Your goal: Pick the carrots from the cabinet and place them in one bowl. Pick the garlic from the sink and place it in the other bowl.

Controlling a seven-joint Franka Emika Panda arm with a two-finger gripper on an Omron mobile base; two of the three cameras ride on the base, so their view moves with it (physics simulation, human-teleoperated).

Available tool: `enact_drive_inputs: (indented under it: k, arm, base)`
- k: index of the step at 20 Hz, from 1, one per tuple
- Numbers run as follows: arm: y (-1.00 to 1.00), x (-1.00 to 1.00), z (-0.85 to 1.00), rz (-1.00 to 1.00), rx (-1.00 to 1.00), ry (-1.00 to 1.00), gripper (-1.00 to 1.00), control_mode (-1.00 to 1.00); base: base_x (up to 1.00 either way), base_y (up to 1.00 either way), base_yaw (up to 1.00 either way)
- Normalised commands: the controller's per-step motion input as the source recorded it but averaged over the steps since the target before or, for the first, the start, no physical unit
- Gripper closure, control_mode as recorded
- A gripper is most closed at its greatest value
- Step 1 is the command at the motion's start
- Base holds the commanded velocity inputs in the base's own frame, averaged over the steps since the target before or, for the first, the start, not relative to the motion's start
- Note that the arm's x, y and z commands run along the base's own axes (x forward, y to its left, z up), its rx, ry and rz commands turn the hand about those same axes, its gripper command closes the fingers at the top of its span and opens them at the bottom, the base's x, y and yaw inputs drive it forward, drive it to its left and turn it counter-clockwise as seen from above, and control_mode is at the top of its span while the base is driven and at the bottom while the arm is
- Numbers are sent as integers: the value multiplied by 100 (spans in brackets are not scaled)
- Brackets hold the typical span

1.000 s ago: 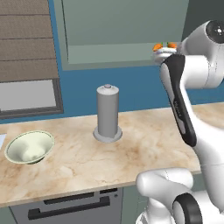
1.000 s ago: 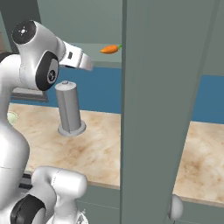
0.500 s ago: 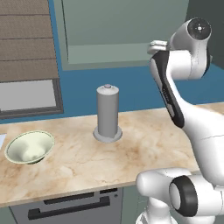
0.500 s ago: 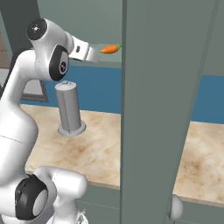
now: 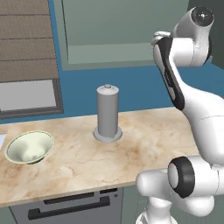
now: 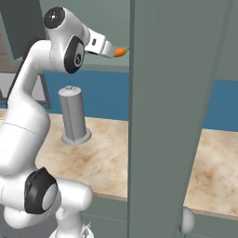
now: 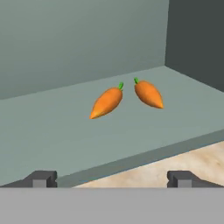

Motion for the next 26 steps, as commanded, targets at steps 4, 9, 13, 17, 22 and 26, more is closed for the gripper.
enact_drive_inputs:
  k: [4, 9, 13, 17, 22, 26]
  arm:
    - [-1, 68, 0, -2, 0, 9, -100, -100]
    - [-1, 52, 0, -8, 0, 13, -100, -100]
    - [-2, 25, 0, -8, 0, 6, -100, -100]
    - [-9, 10, -3, -4, 3, 0, -100, -100]
    - [-17, 4, -17, 0, 9, 0, -100, -100]
    - [-15, 3, -22, 0, 13, 0, -100, -100]
  base:
    - [0, 0, 0]
    - [0, 0, 0]
    - [0, 0, 0]
    - [0, 0, 0]
    - [0, 0, 0]
    - [0, 0, 0]
